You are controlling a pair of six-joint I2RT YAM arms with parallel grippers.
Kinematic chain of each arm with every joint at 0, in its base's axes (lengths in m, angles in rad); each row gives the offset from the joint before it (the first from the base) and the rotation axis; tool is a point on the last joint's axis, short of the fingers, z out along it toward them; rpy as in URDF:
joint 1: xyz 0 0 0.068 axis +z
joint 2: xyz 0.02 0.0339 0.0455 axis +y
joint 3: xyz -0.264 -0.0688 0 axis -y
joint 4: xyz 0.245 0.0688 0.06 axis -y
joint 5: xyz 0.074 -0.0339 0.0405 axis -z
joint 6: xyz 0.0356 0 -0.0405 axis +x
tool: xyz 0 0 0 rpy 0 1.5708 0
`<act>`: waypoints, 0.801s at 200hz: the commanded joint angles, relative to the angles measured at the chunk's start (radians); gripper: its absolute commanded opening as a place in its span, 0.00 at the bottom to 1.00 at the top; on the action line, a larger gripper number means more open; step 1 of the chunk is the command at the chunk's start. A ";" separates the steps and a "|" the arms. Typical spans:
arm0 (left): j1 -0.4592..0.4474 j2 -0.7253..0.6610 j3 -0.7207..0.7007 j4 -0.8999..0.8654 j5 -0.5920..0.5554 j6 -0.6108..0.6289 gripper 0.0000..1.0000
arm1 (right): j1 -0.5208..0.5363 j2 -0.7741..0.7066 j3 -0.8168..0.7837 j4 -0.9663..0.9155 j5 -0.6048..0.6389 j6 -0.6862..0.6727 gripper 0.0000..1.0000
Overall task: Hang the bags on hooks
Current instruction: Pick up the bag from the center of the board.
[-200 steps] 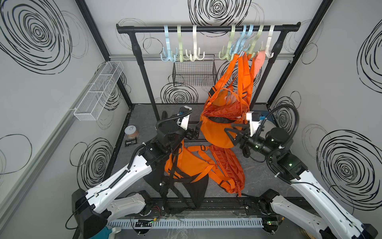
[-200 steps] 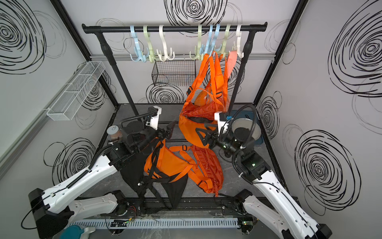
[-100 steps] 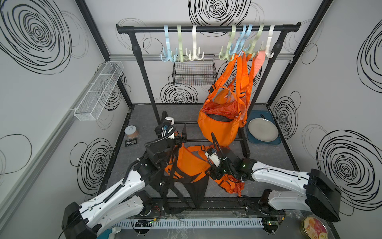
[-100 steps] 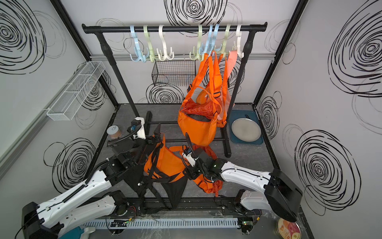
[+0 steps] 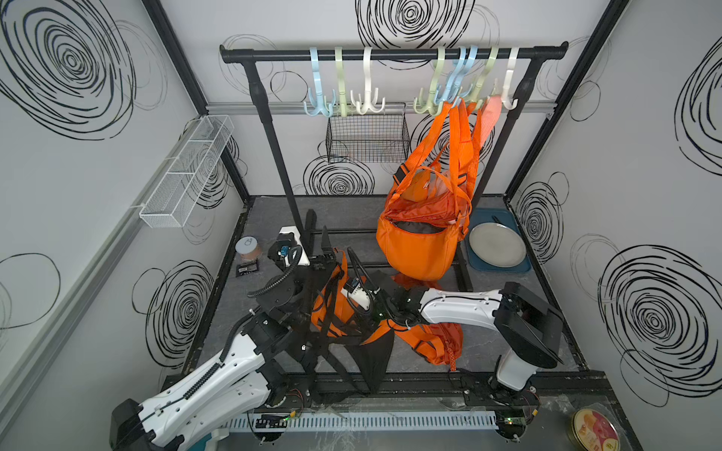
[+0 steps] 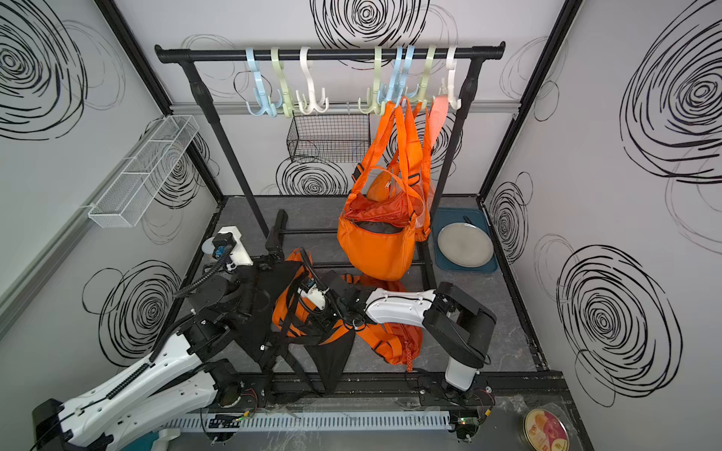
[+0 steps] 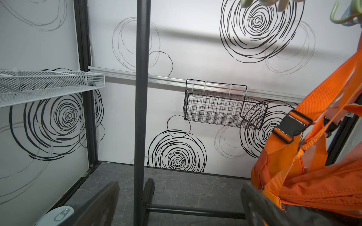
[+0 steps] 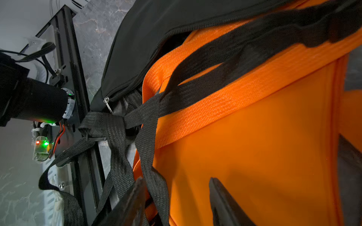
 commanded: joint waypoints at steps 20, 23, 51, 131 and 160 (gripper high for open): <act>0.005 -0.030 -0.021 0.105 -0.058 0.055 0.99 | 0.010 0.034 0.001 0.057 -0.116 -0.003 0.49; 0.005 -0.031 -0.023 0.107 -0.058 0.055 0.99 | 0.011 0.038 0.000 0.058 -0.122 -0.002 0.48; 0.007 -0.027 -0.023 0.107 -0.059 0.061 0.99 | 0.023 0.066 -0.007 0.050 -0.150 0.000 0.42; 0.014 -0.012 -0.025 0.110 -0.049 0.068 0.99 | 0.009 0.017 -0.031 0.016 -0.074 -0.020 0.00; 0.019 0.001 -0.017 0.097 -0.014 0.066 0.99 | -0.014 -0.095 -0.022 -0.052 0.003 -0.057 0.00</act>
